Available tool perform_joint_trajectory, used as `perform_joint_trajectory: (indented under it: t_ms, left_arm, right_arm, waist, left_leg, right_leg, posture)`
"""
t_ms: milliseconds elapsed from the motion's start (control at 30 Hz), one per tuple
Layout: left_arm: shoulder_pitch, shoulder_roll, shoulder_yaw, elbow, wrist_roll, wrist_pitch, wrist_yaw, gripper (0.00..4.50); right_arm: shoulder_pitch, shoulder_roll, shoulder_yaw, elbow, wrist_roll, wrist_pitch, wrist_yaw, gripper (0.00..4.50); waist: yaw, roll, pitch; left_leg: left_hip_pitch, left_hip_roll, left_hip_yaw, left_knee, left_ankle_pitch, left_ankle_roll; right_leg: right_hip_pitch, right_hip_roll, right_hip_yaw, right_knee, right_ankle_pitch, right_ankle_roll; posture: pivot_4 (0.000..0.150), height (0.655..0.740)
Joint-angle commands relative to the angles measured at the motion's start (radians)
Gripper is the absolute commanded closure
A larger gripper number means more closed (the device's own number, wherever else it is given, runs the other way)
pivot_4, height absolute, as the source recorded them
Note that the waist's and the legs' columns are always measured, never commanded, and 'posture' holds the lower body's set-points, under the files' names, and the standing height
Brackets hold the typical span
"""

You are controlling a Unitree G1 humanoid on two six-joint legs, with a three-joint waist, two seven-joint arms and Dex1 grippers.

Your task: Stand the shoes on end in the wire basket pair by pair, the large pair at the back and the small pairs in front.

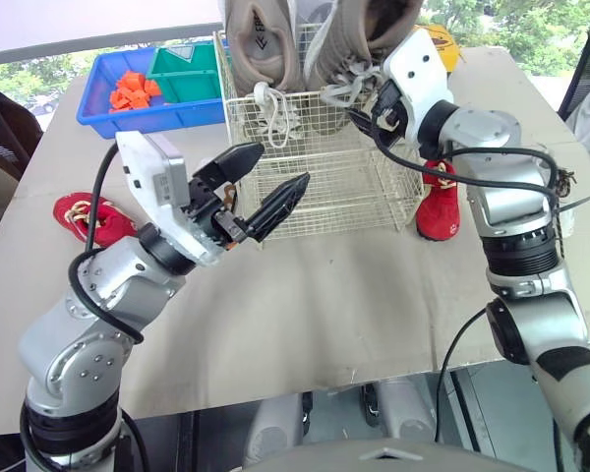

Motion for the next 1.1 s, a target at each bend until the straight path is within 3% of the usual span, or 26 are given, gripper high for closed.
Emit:
perform_joint_trajectory:
  t_ms: [33,267,533,767,933,1100]
  left_arm:
    - [0.01,-0.007,0.01,-0.039,0.01,-0.029,0.007,0.0]
    - [0.021,-0.008,0.02,-0.043,0.003,-0.037,0.006,0.0]
    - [0.055,-0.005,0.058,-0.043,-0.025,-0.037,0.019,0.0]
    - [0.257,-0.001,0.278,-0.07,-0.174,-0.029,0.158,0.0]
    - [0.421,0.019,0.409,-0.049,-0.182,0.006,0.262,0.0]
    - [0.452,0.069,0.376,0.004,-0.131,0.06,0.313,0.0]
  right_arm:
    - [-0.075,-0.005,-0.105,-0.079,0.106,0.113,0.012,0.05]
    - [-0.097,0.021,-0.197,-0.059,0.209,0.16,-0.036,0.05]
    - [0.013,-0.04,-0.252,-0.192,0.409,0.072,0.145,0.05]
    - [0.233,-0.238,-0.273,-0.38,0.672,0.083,0.476,0.05]
    - [0.357,-0.292,-0.275,-0.475,0.686,-0.014,0.515,0.05]
    - [0.396,-0.312,-0.267,-0.533,0.729,0.005,0.468,0.05]
  waist:
    - [0.001,0.0,0.0]
    - [0.005,0.0,0.0]
    - [0.008,0.0,0.0]
    - [0.007,0.0,0.0]
    - [0.009,-0.002,0.0]
    - [0.021,-0.002,0.0]
  left_leg:
    - [0.0,0.0,0.0,0.0,0.0,0.0]
    - [0.0,-0.001,-0.001,0.0,0.0,0.0]
    - [-0.001,0.0,-0.002,-0.001,0.0,0.0]
    - [-0.002,0.0,-0.002,0.0,-0.001,0.001]
    - [0.001,0.002,-0.003,0.0,-0.001,0.001]
    - [0.001,0.001,-0.002,0.001,-0.001,0.001]
  right_leg:
    - [0.0,0.0,0.0,0.0,0.0,0.0]
    - [0.0,-0.001,-0.001,0.0,0.0,0.0]
    - [0.0,-0.001,-0.002,-0.002,0.0,0.0]
    - [0.001,-0.005,-0.002,-0.003,0.0,0.0]
    - [0.002,-0.005,-0.002,-0.002,0.0,0.0]
    - [0.004,-0.002,-0.003,-0.003,-0.001,-0.001]
  posture:
    - [0.15,0.74]
    - [0.15,0.74]
    - [0.15,0.74]
    - [0.15,0.74]
    - [0.15,0.74]
    - [0.15,0.74]
